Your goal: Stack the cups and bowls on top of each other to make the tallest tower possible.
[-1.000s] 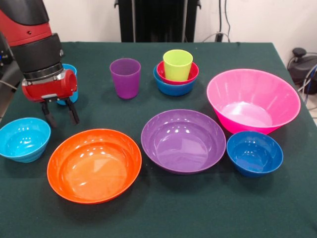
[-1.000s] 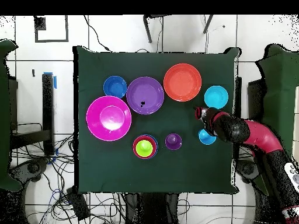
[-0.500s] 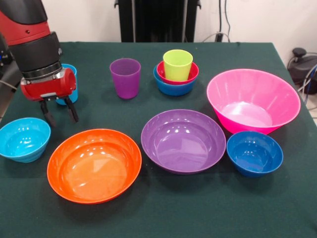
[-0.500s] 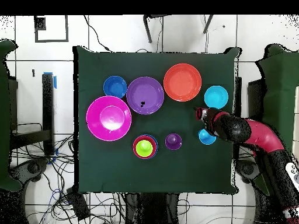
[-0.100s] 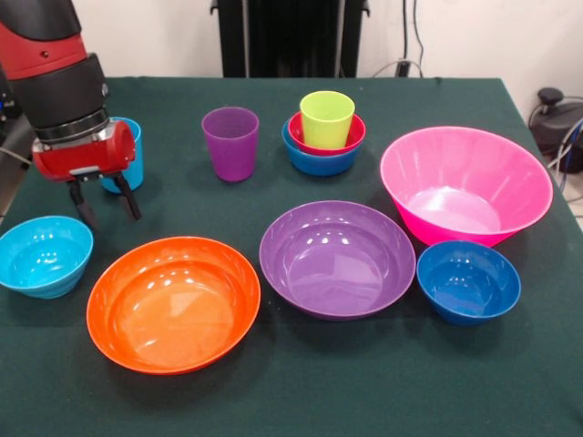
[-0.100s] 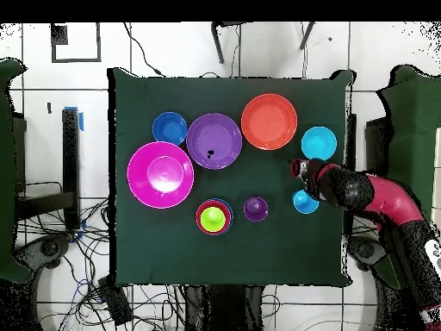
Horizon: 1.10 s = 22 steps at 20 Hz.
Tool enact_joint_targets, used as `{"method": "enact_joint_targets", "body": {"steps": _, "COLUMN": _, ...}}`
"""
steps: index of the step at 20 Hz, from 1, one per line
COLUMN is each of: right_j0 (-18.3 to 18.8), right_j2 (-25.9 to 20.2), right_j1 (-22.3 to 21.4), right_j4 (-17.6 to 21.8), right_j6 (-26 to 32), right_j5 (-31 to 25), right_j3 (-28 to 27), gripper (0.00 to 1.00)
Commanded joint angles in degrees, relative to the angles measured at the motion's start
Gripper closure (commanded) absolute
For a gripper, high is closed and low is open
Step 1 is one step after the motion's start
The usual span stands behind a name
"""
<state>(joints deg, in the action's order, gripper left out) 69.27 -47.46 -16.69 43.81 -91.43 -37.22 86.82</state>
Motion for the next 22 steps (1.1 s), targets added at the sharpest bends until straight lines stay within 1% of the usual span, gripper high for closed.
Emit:
{"method": "enact_joint_targets", "body": {"steps": 1, "right_j0": -1.2, "right_j2": -1.7, "right_j1": -0.1, "right_j4": 0.8, "right_j6": 22.9, "right_j5": -8.5, "right_j3": -6.8, "gripper": 0.00}}
{"method": "enact_joint_targets", "body": {"steps": 10, "right_j0": -1.0, "right_j2": -2.1, "right_j1": 0.4, "right_j4": 0.6, "right_j6": 24.6, "right_j5": -9.5, "right_j3": -8.2, "gripper": 0.00}}
{"method": "enact_joint_targets", "body": {"steps": 14, "right_j0": -1.3, "right_j2": -2.0, "right_j1": 2.6, "right_j4": 1.0, "right_j6": 25.0, "right_j5": -8.6, "right_j3": -9.5, "gripper": 0.00}}
{"method": "enact_joint_targets", "body": {"steps": 15, "right_j0": -1.1, "right_j2": -2.0, "right_j1": 2.6, "right_j4": 0.9, "right_j6": 25.1, "right_j5": -8.6, "right_j3": -9.3, "gripper": 0.00}}
{"method": "enact_joint_targets", "body": {"steps": 17, "right_j0": -1.1, "right_j2": -1.8, "right_j1": 1.2, "right_j4": 0.7, "right_j6": 24.3, "right_j5": -8.8, "right_j3": -8.1, "gripper": 0.00}}
{"method": "enact_joint_targets", "body": {"steps": 22, "right_j0": -0.9, "right_j2": -1.6, "right_j1": -5.0, "right_j4": -1.0, "right_j6": 18.6, "right_j5": -9.2, "right_j3": -1.2, "gripper": 0.00}}
